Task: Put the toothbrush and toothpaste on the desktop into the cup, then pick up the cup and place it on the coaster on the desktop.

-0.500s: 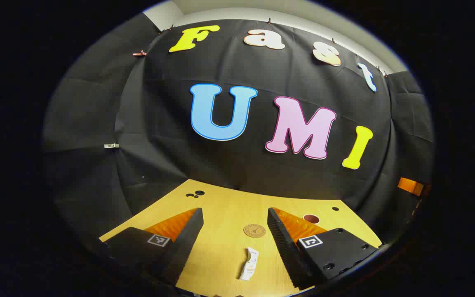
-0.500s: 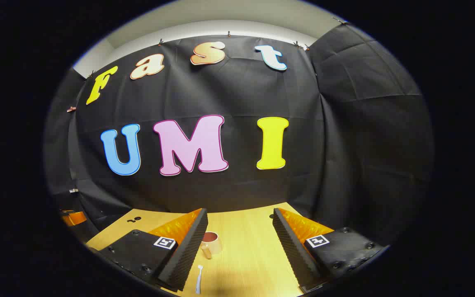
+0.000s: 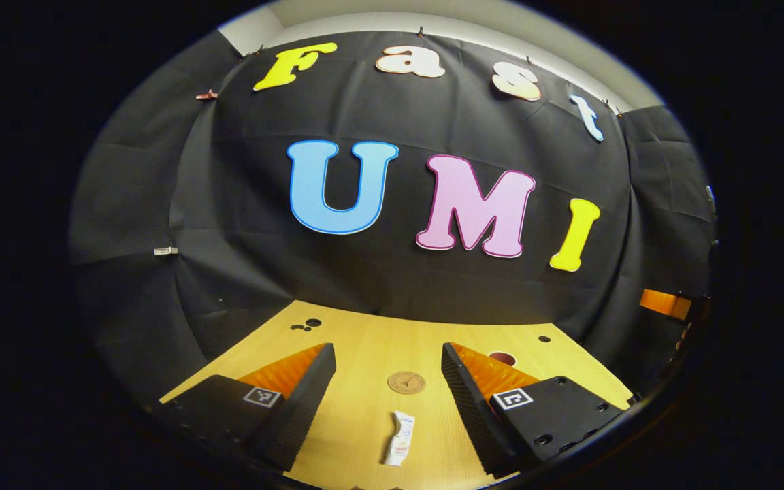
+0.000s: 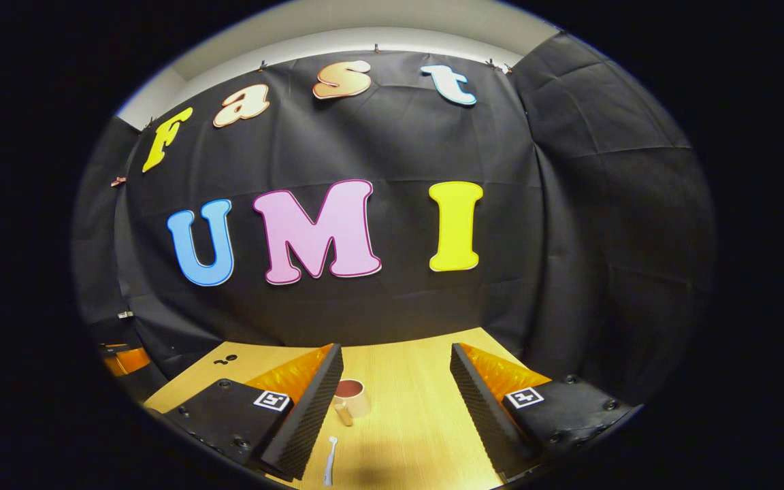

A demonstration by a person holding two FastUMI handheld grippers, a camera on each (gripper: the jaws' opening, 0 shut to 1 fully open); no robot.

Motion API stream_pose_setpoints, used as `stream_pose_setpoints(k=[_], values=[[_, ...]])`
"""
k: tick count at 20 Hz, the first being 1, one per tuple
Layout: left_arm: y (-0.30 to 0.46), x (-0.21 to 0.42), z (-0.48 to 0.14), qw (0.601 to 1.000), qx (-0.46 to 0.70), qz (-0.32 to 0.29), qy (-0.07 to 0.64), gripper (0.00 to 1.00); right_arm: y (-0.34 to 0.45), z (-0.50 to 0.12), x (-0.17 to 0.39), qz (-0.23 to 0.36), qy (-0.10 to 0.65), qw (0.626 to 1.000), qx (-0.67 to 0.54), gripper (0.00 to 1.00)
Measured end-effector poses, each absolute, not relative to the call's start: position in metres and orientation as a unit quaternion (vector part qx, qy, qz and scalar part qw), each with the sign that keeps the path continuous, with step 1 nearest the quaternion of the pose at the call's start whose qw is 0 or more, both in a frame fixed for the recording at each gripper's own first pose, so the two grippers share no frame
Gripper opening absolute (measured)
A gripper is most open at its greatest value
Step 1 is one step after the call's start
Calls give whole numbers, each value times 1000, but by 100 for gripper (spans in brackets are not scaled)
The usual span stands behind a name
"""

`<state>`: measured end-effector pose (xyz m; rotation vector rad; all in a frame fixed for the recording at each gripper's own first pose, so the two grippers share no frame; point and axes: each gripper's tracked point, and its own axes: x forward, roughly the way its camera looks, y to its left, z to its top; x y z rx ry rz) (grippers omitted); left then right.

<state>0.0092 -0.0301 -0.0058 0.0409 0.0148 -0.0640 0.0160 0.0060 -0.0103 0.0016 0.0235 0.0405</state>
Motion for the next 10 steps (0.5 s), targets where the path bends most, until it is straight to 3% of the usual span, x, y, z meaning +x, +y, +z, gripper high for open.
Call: stream_pose_setpoints(k=[10], values=[[-37,19,-26,999,23,-30,33,97,16,-30,26,44,38,998,-5,98]])
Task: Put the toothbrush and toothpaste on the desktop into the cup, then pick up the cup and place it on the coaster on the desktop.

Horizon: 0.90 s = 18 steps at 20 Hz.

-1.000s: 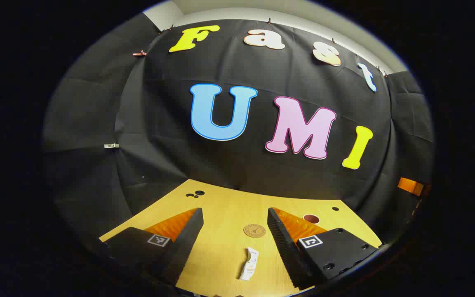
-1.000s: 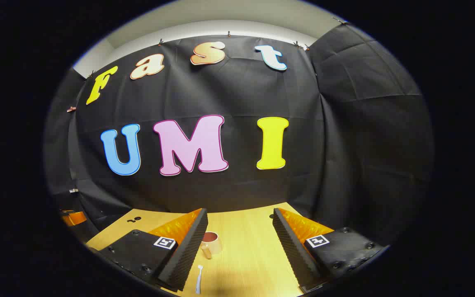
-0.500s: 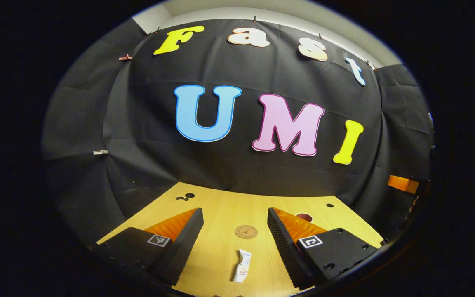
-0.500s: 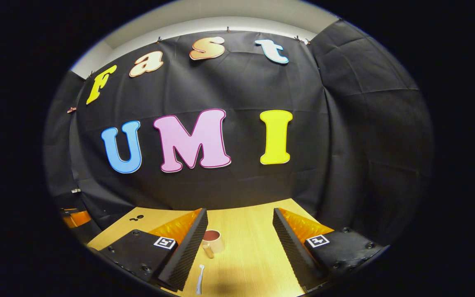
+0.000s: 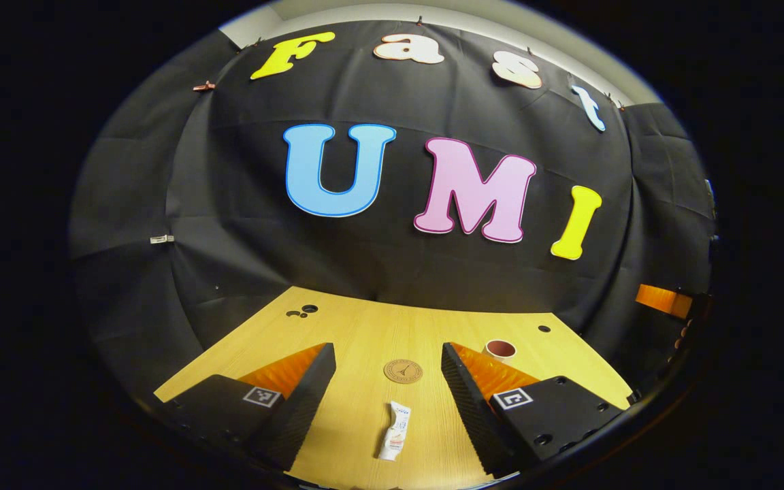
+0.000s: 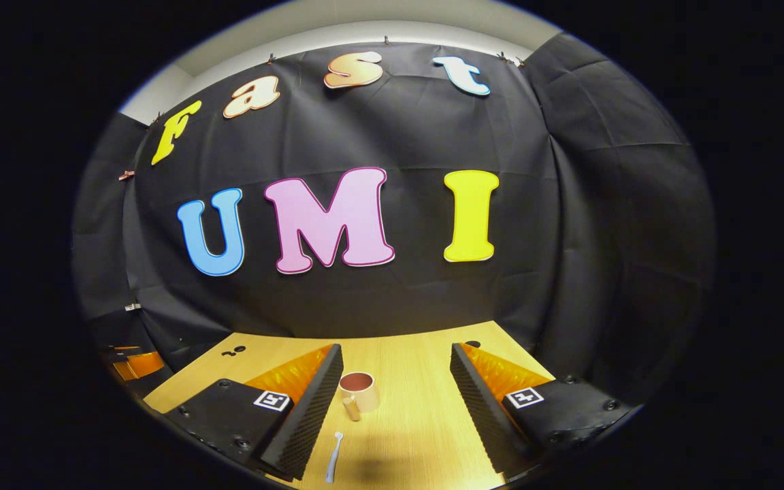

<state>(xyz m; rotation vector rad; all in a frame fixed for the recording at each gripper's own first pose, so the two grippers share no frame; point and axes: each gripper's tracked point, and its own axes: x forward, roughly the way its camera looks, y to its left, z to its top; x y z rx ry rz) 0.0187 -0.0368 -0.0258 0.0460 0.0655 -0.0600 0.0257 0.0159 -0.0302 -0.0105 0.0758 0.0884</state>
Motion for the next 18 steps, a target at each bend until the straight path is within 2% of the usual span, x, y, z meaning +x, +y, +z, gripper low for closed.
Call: stream_pose_setpoints(k=[10,18], values=[[-58,32,-70,994,37,-52,85,98,17,-50,41,61,62,996,-7,98],[-60,65,-151,984,66,-50,155,98,10,-76,57,79,97,992,-7,98]])
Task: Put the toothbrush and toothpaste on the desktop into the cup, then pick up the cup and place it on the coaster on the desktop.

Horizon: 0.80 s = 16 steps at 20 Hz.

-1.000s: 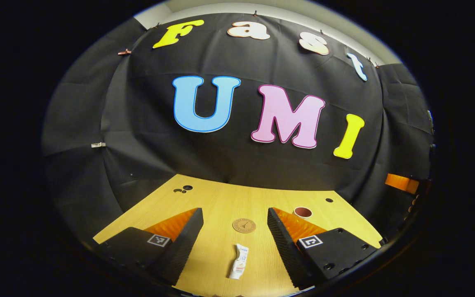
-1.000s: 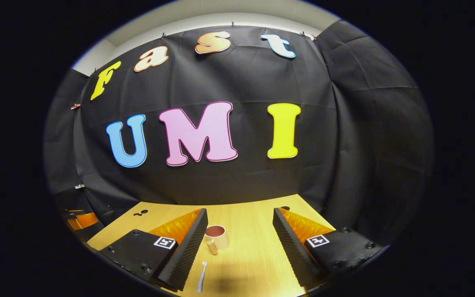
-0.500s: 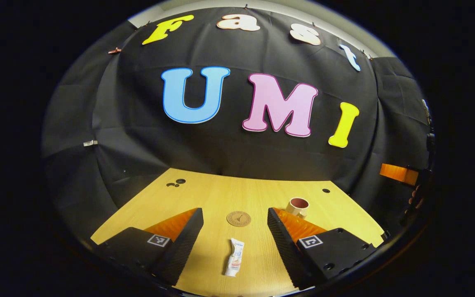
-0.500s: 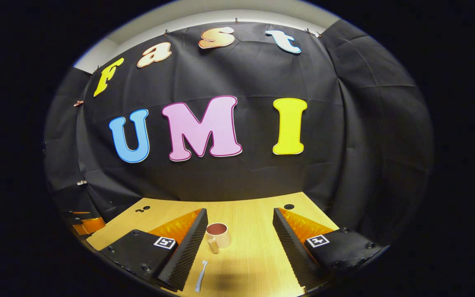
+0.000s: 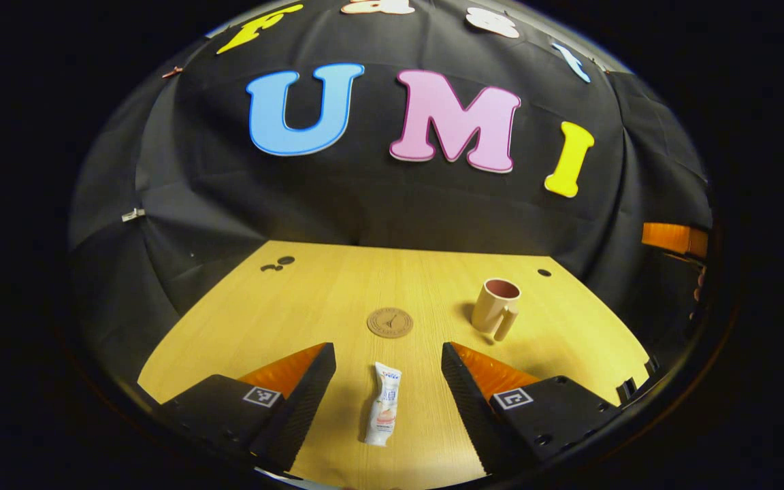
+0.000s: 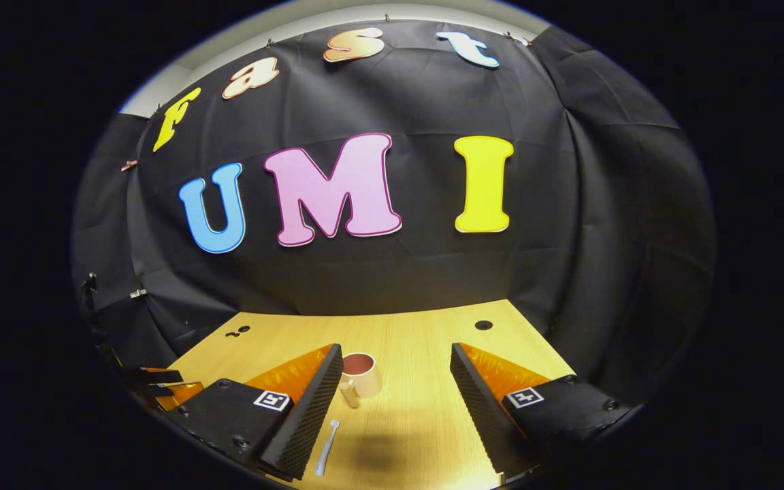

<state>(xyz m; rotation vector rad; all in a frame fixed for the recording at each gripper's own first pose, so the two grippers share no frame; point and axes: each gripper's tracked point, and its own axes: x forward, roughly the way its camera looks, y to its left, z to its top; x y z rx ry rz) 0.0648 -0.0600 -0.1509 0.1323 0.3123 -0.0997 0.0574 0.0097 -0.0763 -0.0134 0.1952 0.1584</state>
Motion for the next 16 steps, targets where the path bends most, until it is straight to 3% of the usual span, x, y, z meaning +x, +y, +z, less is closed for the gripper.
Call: stream_pose_setpoints(k=[16], values=[[-46,126,-292,942,89,-30,322,96,-2,-133,85,118,167,979,-14,98]])
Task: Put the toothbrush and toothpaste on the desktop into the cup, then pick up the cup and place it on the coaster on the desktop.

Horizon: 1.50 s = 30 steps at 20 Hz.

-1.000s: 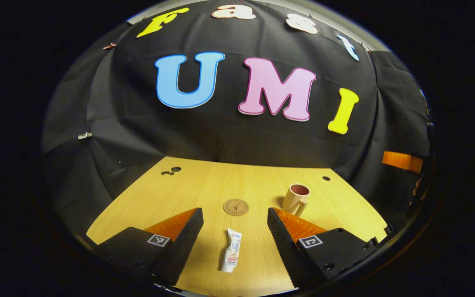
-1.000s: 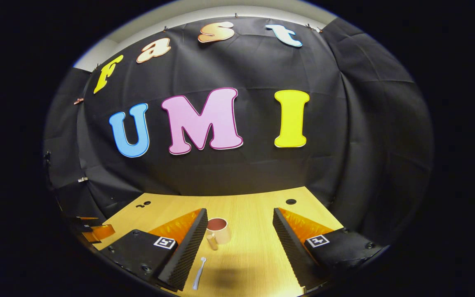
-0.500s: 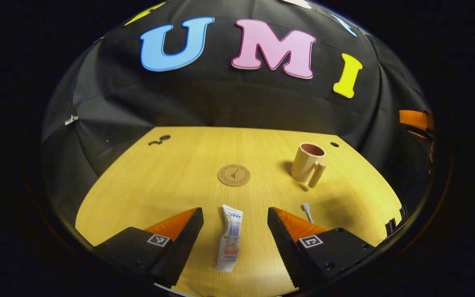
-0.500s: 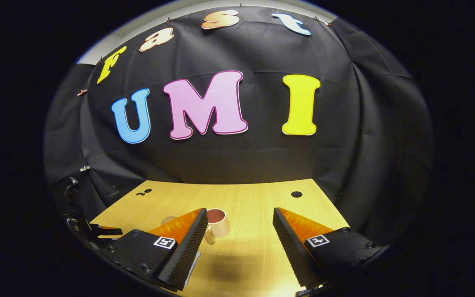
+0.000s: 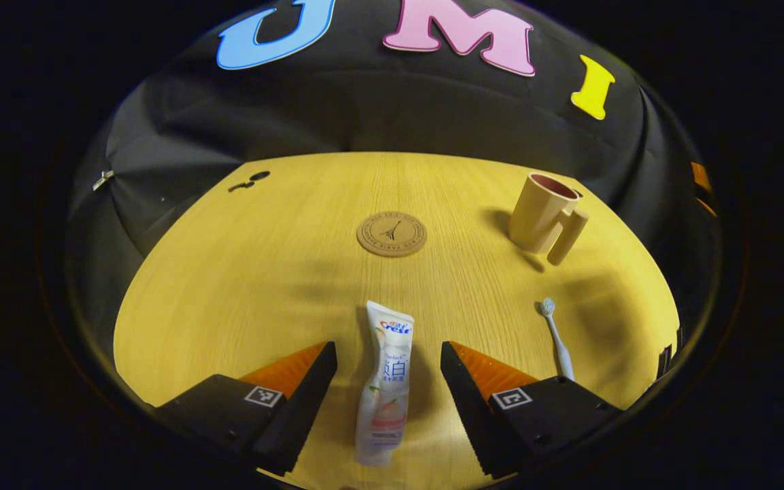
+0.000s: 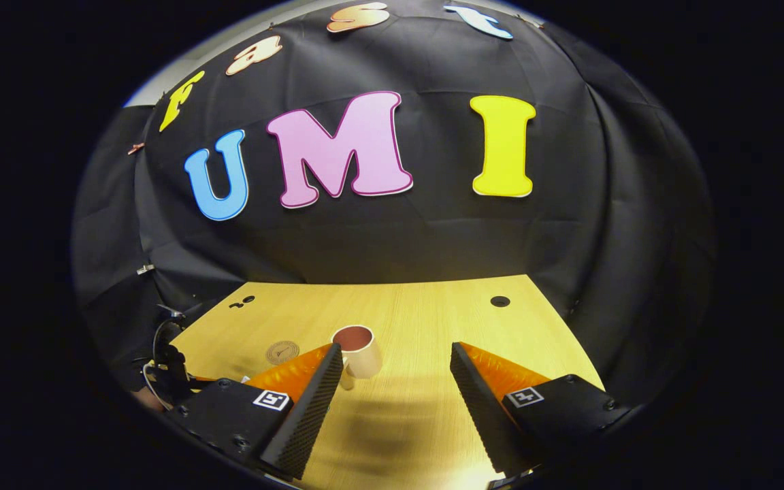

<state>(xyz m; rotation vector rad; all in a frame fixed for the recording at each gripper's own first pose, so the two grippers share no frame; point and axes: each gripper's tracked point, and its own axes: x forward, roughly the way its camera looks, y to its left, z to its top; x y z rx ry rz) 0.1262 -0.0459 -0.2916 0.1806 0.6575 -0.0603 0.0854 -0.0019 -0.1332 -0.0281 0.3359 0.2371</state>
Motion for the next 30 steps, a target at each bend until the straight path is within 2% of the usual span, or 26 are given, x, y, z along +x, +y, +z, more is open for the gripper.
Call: stream_pose_setpoints(k=[6,8,10,14,18,22,23,25,30], values=[[-37,124,-308,930,103,-22,353,95,5,-156,76,141,199,970,-7,98],[-36,125,-307,929,104,-24,354,92,10,-163,71,146,210,967,-7,98],[-32,126,-308,929,105,-23,355,84,19,-170,67,148,221,964,-1,98],[-29,124,-309,928,114,-29,355,44,41,-189,55,144,249,958,5,98],[-29,120,-308,919,120,-36,374,37,59,-206,40,133,280,951,4,98],[-30,118,-307,911,123,-73,387,20,66,-227,27,101,313,944,0,98],[-29,118,-305,911,124,-82,384,23,67,-233,25,93,321,942,2,98],[-24,120,-291,921,140,-91,353,21,73,-250,20,83,344,935,5,98],[-28,97,-271,922,140,-133,337,20,88,-298,13,73,411,909,-7,99]])
